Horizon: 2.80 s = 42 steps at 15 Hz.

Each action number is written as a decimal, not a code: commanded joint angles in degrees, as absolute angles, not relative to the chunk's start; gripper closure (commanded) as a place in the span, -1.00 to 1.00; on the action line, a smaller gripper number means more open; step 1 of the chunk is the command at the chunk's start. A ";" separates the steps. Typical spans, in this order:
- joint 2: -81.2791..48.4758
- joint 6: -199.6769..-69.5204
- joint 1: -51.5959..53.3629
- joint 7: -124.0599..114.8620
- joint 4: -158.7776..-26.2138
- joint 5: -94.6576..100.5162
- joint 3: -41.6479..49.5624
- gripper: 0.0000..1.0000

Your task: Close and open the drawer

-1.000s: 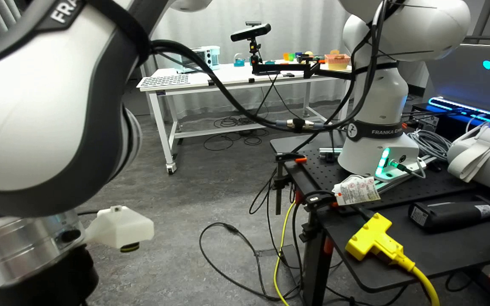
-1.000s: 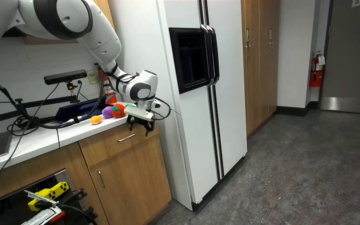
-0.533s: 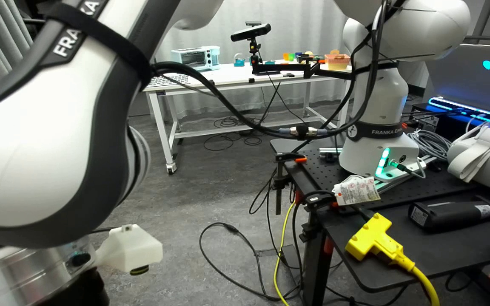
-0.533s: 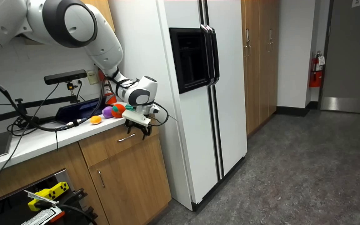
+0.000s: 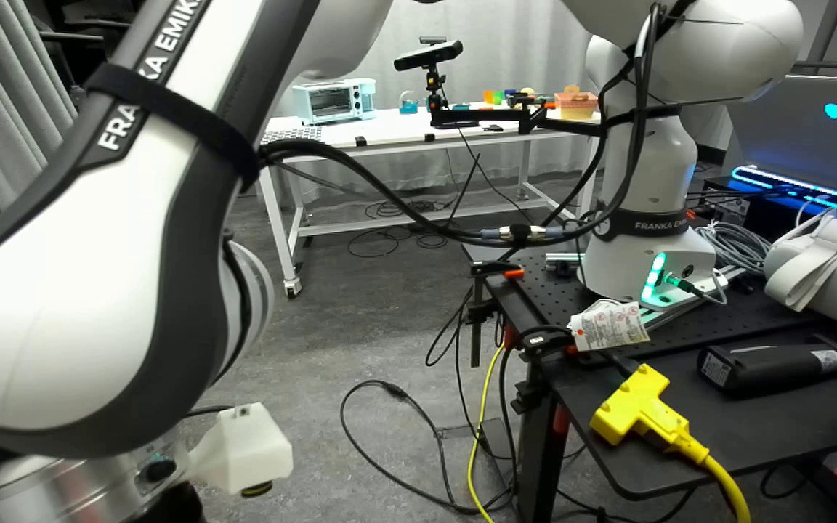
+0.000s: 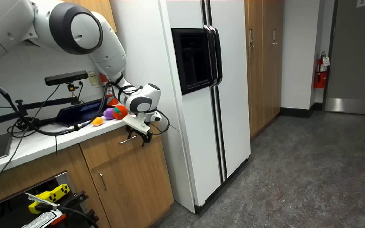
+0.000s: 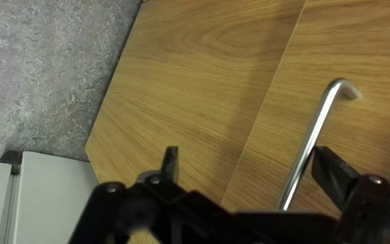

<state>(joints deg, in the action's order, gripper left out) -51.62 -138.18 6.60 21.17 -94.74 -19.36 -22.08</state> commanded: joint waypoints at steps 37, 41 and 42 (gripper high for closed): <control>-21.38 -141.41 6.66 23.45 -114.87 -8.80 -16.72 -0.45; -24.80 -140.46 7.82 27.46 -112.48 -7.18 -17.90 -0.07; -25.79 -140.11 8.05 28.50 -111.84 -6.52 -18.07 0.13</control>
